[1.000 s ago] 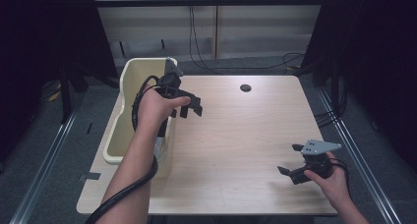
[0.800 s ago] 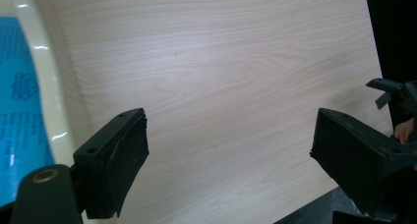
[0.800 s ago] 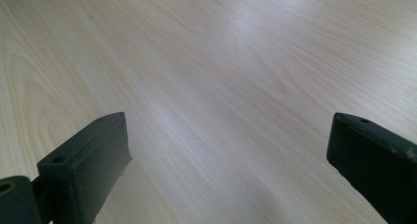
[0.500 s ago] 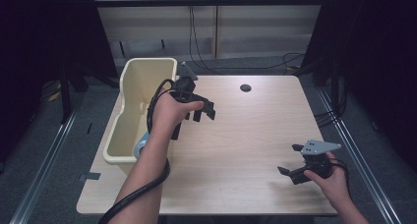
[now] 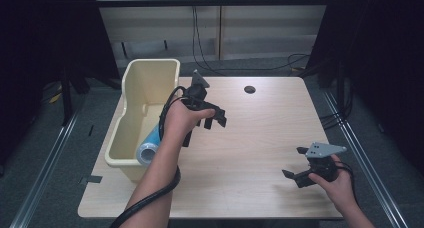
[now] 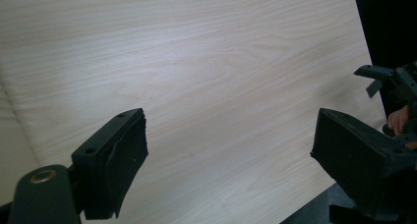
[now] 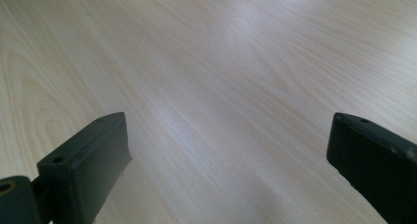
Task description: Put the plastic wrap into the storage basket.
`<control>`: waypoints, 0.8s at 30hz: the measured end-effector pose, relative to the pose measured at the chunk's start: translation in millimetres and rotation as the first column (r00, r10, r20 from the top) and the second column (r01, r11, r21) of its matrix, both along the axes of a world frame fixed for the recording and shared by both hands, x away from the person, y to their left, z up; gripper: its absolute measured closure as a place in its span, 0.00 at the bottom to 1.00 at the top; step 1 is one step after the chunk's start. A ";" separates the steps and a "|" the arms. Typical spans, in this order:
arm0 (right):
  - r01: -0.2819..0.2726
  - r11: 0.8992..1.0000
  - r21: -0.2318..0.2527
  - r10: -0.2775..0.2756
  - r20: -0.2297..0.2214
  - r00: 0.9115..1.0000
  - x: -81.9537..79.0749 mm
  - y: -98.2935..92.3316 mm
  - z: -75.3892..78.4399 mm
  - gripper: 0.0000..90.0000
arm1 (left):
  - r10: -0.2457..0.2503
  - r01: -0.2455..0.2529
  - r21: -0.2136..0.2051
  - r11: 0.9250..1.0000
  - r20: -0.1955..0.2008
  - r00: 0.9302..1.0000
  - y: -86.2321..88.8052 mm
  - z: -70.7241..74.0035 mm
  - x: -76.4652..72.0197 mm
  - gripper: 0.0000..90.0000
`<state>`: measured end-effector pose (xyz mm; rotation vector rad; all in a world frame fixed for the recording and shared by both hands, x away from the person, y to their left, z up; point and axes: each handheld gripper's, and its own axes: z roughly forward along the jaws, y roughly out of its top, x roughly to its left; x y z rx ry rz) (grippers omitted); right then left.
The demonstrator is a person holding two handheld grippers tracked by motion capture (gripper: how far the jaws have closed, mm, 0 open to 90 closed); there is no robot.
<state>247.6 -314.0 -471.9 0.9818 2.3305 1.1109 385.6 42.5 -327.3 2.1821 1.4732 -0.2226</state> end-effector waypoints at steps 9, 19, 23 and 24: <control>-0.008 1.000 -0.002 0.008 -0.006 1.000 0.8 3.4 -1.1 0.02 | -0.029 0.029 -0.006 1.000 -0.006 1.000 -11.8 -15.3 -0.5 0.14; -0.014 1.000 -0.002 0.014 -0.013 1.000 2.9 3.3 -3.6 0.02 | -0.042 0.042 -0.006 0.999 -0.017 0.999 -17.7 -32.4 -0.4 0.14; -0.013 1.000 -0.001 0.013 -0.012 1.000 2.7 3.0 -3.0 0.02 | -0.038 0.037 -0.023 0.999 -0.015 0.999 -17.3 -41.4 -1.4 0.14; -0.014 1.000 -0.002 0.014 -0.009 1.000 2.7 2.8 -2.9 0.02 | -0.031 0.030 -0.024 0.999 -0.016 0.999 -17.5 -43.3 -2.1 0.13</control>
